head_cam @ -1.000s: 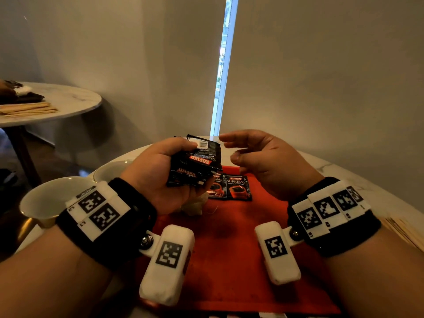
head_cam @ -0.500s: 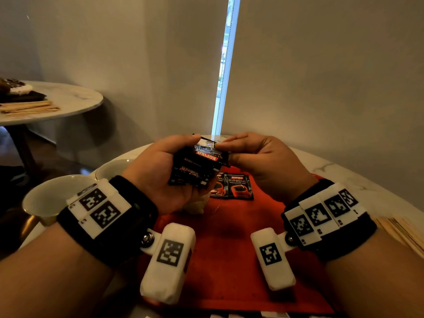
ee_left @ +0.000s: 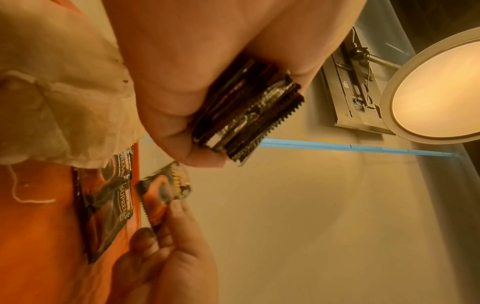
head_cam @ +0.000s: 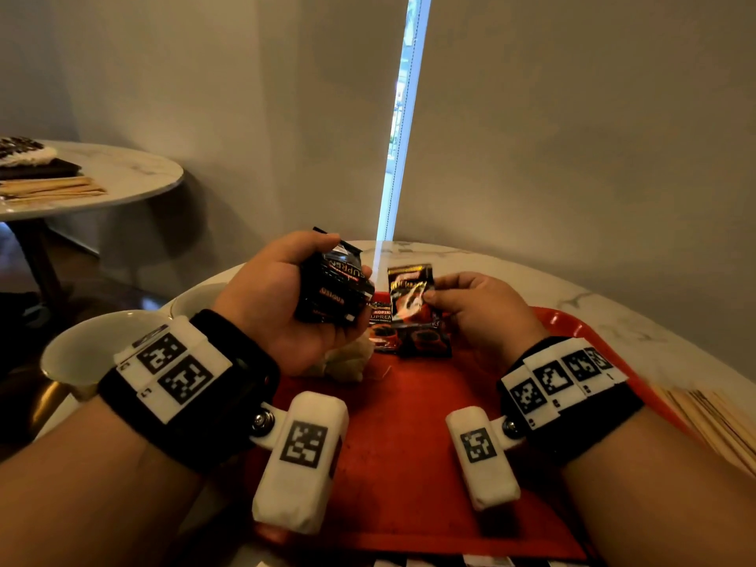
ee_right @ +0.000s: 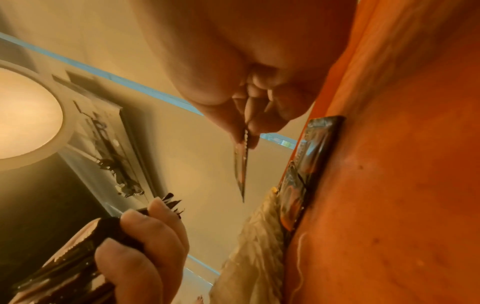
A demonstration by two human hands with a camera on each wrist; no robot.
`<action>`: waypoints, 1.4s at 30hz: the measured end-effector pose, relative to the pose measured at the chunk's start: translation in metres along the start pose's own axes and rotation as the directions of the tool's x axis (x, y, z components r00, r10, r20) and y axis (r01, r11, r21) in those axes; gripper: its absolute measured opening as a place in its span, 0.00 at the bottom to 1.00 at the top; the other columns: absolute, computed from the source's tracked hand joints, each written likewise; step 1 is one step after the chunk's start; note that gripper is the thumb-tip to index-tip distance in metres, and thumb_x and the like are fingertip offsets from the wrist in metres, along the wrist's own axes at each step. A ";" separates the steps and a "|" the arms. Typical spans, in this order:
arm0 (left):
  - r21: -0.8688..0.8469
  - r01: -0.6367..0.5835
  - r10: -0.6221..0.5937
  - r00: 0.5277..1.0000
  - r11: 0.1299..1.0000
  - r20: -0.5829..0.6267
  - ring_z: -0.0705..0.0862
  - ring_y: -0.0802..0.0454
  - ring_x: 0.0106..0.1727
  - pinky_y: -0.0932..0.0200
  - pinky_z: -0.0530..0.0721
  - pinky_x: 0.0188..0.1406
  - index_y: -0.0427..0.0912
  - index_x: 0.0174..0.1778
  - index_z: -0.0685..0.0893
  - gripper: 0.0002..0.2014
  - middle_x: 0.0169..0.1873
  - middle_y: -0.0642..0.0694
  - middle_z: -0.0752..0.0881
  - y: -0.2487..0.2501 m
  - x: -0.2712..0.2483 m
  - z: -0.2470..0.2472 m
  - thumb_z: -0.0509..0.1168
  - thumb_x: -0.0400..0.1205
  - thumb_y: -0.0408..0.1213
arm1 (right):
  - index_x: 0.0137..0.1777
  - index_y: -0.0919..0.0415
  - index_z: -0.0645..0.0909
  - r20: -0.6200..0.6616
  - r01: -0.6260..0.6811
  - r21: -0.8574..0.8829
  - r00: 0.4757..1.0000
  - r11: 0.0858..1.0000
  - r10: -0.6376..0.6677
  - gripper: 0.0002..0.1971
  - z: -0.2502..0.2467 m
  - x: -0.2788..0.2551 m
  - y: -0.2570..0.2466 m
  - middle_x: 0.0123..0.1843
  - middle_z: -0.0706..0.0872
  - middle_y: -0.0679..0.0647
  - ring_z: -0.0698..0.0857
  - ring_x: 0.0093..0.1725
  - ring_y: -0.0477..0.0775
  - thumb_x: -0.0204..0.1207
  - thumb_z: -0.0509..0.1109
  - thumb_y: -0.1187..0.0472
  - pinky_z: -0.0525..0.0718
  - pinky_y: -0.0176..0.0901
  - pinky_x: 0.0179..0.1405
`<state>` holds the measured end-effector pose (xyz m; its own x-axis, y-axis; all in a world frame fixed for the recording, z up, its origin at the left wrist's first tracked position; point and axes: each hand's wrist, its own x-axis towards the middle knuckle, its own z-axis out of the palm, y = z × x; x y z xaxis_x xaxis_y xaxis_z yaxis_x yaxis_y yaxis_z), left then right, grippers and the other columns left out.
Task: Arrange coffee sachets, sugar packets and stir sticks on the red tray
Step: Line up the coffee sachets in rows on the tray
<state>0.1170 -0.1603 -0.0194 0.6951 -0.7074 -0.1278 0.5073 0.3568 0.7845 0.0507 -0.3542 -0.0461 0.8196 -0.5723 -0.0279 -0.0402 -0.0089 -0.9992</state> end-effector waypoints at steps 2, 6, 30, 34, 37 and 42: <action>-0.003 0.000 0.000 1.000 1.000 -0.008 0.85 0.47 0.38 0.54 0.82 0.40 0.38 0.51 0.82 0.13 0.43 0.40 0.85 0.000 0.000 0.000 0.62 0.82 0.44 | 0.48 0.63 0.83 0.006 -0.060 -0.128 0.998 0.990 0.061 0.06 -0.002 0.006 0.006 0.42 0.89 0.64 0.87 0.32 0.57 0.79 0.71 0.74 0.84 0.42 0.23; -0.008 0.003 -0.003 1.000 1.000 -0.029 0.85 0.45 0.41 0.52 0.82 0.42 0.37 0.57 0.81 0.15 0.43 0.40 0.84 0.001 0.000 0.001 0.62 0.82 0.45 | 0.57 0.67 0.82 0.032 -0.117 -0.239 0.991 0.964 0.129 0.10 -0.001 0.007 0.010 0.36 0.86 0.61 0.81 0.21 0.49 0.78 0.70 0.76 0.71 0.35 0.14; -0.006 0.002 -0.002 1.000 1.000 -0.002 0.87 0.46 0.41 0.55 0.86 0.39 0.39 0.62 0.80 0.17 0.43 0.41 0.85 0.001 -0.003 0.002 0.61 0.83 0.45 | 0.62 0.66 0.79 0.143 -0.136 -0.206 0.976 0.969 0.167 0.16 0.004 -0.004 0.011 0.47 0.86 0.78 0.86 0.29 0.63 0.78 0.66 0.79 0.84 0.49 0.25; -0.008 0.006 -0.006 1.000 1.000 -0.010 0.87 0.46 0.41 0.55 0.85 0.40 0.39 0.61 0.80 0.16 0.43 0.41 0.85 0.001 -0.003 0.002 0.61 0.83 0.45 | 0.60 0.64 0.80 0.148 -0.124 -0.243 0.975 0.962 0.163 0.14 0.004 -0.005 0.009 0.46 0.88 0.77 0.86 0.31 0.64 0.79 0.67 0.78 0.84 0.52 0.28; -0.010 0.009 -0.009 1.000 1.000 -0.019 0.87 0.46 0.41 0.55 0.86 0.39 0.39 0.61 0.80 0.16 0.43 0.40 0.85 0.002 -0.003 0.002 0.61 0.83 0.45 | 0.59 0.62 0.81 0.145 -0.113 -0.265 0.977 0.958 0.155 0.13 0.004 -0.004 0.009 0.45 0.88 0.74 0.87 0.32 0.63 0.79 0.67 0.77 0.83 0.49 0.25; -0.022 0.016 -0.017 0.999 1.000 -0.029 0.88 0.45 0.40 0.54 0.88 0.37 0.34 0.70 0.80 0.24 0.46 0.39 0.86 0.001 -0.003 0.001 0.63 0.82 0.45 | 0.60 0.60 0.83 0.131 -0.098 -0.301 0.981 0.949 0.143 0.14 0.002 -0.002 0.008 0.49 0.90 0.72 0.90 0.36 0.64 0.79 0.69 0.75 0.81 0.46 0.23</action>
<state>0.1149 -0.1580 -0.0175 0.7008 -0.6955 -0.1583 0.5296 0.3586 0.7688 0.0500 -0.3519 -0.0539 0.8733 -0.4551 -0.1738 -0.2902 -0.1994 -0.9360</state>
